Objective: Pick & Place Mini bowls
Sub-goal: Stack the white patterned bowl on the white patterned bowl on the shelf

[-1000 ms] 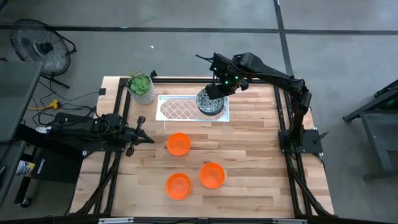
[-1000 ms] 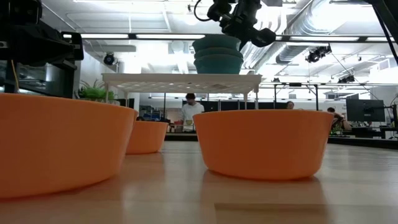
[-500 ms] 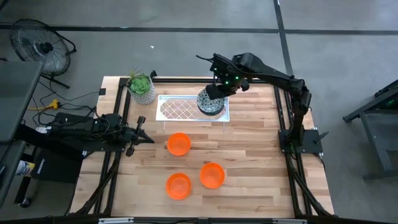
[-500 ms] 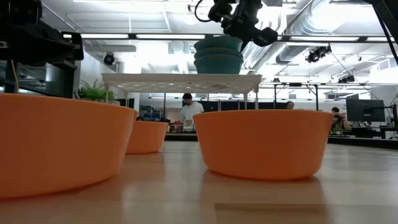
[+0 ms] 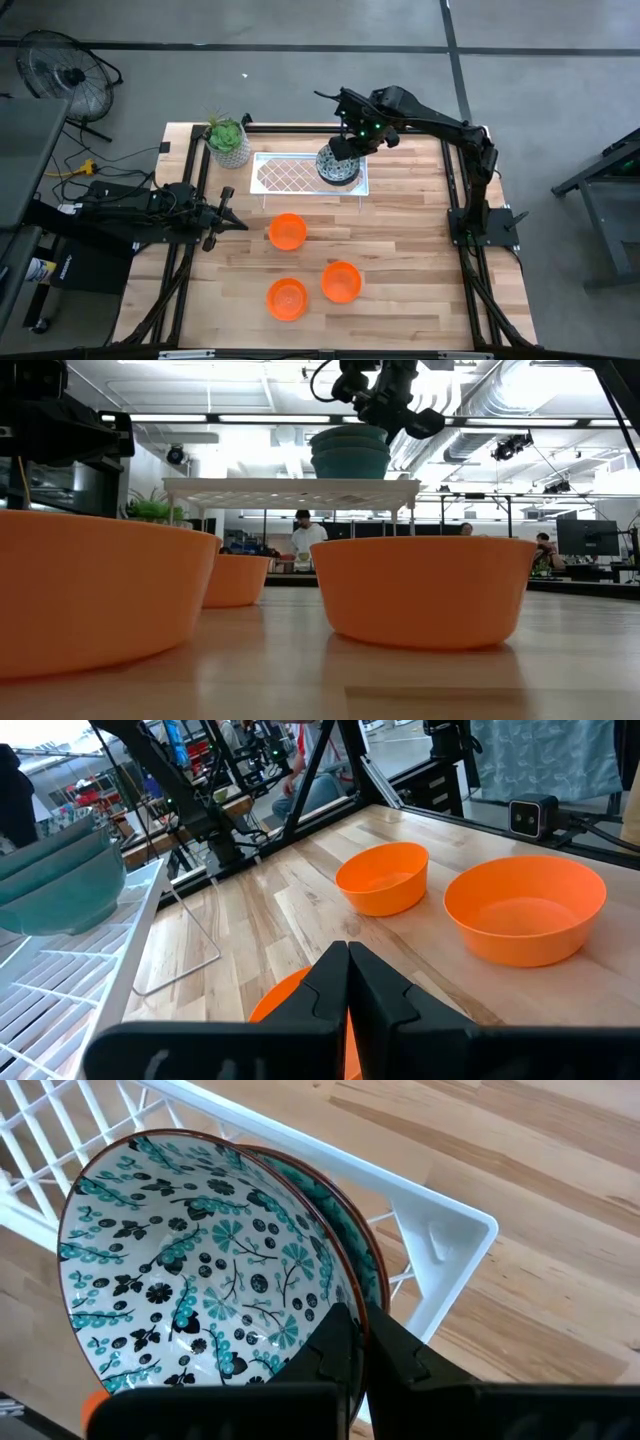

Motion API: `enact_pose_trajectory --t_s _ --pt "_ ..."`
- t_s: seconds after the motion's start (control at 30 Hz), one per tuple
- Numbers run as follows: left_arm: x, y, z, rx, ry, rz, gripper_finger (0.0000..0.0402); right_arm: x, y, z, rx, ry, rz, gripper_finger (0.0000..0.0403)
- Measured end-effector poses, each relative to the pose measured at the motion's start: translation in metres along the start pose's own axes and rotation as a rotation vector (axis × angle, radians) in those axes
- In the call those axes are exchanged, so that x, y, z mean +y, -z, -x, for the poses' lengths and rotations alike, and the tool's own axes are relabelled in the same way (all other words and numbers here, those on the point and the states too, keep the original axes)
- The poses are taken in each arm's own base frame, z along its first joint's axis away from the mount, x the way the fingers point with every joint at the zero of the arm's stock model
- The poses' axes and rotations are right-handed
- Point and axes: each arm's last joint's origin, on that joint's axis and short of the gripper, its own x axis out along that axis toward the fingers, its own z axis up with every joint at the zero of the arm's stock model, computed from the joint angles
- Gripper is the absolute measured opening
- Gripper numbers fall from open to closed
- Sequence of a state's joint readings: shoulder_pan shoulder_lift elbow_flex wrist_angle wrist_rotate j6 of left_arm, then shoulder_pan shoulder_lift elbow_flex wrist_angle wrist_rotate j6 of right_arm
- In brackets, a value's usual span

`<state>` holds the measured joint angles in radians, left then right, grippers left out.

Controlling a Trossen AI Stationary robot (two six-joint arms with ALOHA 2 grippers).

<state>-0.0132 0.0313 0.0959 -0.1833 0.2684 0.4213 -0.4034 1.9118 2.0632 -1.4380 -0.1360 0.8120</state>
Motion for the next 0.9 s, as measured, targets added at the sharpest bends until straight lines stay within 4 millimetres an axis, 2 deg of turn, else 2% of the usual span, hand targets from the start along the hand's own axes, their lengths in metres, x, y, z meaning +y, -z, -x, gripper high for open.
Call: enact_pose_trajectory --t_s 0.27,0.6,0.9 --pt "0.0 0.0001 0.0 0.001 0.0 0.0 0.0 -0.002 0.0002 0.0001 -0.007 0.028 -0.003 0.0005" --pt "0.0 0.0 0.0 0.0 0.0 0.0 0.0 -0.0025 -0.0004 0.0003 -0.026 0.046 -0.003 0.007" --pt "0.0 0.0001 0.0 0.0 0.0 0.0 0.0 -0.0008 -0.0007 0.0026 -0.032 0.011 0.008 0.0109"
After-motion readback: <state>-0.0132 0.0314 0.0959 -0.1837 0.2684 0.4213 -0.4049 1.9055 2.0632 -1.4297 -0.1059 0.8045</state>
